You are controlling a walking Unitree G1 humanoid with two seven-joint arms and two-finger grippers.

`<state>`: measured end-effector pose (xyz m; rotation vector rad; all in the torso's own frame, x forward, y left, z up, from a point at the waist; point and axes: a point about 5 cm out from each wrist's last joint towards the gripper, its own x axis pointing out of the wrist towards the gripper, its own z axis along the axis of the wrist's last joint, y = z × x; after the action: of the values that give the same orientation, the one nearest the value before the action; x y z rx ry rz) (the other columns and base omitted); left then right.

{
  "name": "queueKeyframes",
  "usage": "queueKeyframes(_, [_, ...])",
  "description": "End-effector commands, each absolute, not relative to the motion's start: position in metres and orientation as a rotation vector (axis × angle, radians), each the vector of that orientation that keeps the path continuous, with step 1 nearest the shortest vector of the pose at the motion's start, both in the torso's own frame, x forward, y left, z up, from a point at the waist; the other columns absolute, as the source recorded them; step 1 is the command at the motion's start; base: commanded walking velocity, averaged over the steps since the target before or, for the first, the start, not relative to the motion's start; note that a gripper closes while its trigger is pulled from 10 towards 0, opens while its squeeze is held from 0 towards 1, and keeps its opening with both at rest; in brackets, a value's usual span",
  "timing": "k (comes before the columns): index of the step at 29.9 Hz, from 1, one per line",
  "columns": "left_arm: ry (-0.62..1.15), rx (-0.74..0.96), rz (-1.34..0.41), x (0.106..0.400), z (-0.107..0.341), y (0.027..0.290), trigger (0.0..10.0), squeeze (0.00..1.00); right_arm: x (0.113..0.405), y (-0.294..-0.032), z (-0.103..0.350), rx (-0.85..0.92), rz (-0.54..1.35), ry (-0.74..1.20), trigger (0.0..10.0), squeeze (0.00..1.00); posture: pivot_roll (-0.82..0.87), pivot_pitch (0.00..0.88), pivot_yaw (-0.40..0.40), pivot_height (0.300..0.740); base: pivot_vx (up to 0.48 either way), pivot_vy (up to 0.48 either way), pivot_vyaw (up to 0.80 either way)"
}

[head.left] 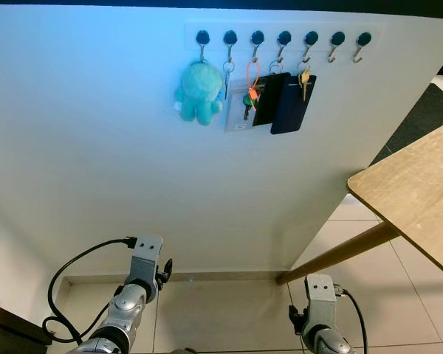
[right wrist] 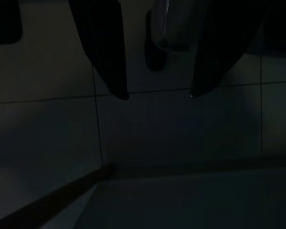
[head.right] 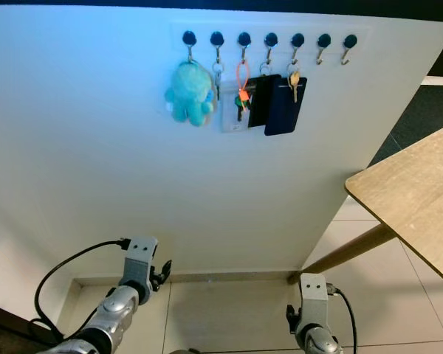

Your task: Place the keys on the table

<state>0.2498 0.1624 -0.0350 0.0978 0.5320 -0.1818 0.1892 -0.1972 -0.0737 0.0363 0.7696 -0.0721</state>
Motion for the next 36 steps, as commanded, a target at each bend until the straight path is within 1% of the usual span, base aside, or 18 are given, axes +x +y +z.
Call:
queueKeyframes(1, [0.546, 0.082, -0.175, 0.2489, -0.0362, 0.1635, 10.0, 0.0, 0.1884, -0.1965, -0.0742, 0.036, -0.074, 0.769, 10.0, 0.0, 0.02, 0.034, -0.035, 0.74, 0.0, 0.0, 0.0])
queueKeyframes(2, [0.547, 0.08, -0.175, 0.249, -0.0362, 0.1634, 10.0, 0.0, 0.1888, -0.1964, -0.074, 0.036, -0.074, 0.768, 10.0, 0.0, 0.02, 0.034, -0.035, 0.74, 0.0, 0.0, 0.0])
queueKeyframes(7, [0.549, 0.081, -0.175, 0.2497, -0.0359, 0.1637, 10.0, 0.0, 0.1898, -0.1966, -0.0735, 0.035, -0.074, 0.766, 10.0, 0.0, 0.02, 0.036, -0.036, 0.74, 0.0, 0.475, 0.0])
queueKeyframes(22, [0.519, 0.111, -0.183, 0.2501, -0.0336, 0.166, 10.0, 0.0, 0.1887, -0.1966, -0.074, 0.039, -0.077, 0.767, 10.0, 0.0, 0.02, 0.042, -0.033, 0.74, 0.0, 0.0, 0.0])
queueKeyframes(29, [0.517, 0.135, -0.195, 0.2498, -0.0336, 0.1653, 10.0, 0.0, 0.1888, -0.1946, -0.0742, 0.044, -0.076, 0.765, 10.0, 0.0, 0.03, 0.048, -0.033, 0.74, 0.0, -0.48, 0.0])
queueKeyframes(33, [0.533, 0.088, -0.148, 0.2493, -0.035, 0.1677, 10.0, 0.0, 0.1884, -0.1946, -0.0744, 0.044, -0.077, 0.766, 10.0, 0.0, 0.03, 0.05, -0.033, 0.74, 0.0, -0.129, 0.0])
queueKeyframes(36, [0.532, 0.102, -0.119, 0.2504, -0.0344, 0.1703, 10.0, 0.0, 0.1883, -0.1947, -0.0744, 0.045, -0.077, 0.766, 10.0, 0.0, 0.03, 0.05, -0.033, 0.74, 0.0, 0.0, 0.0])
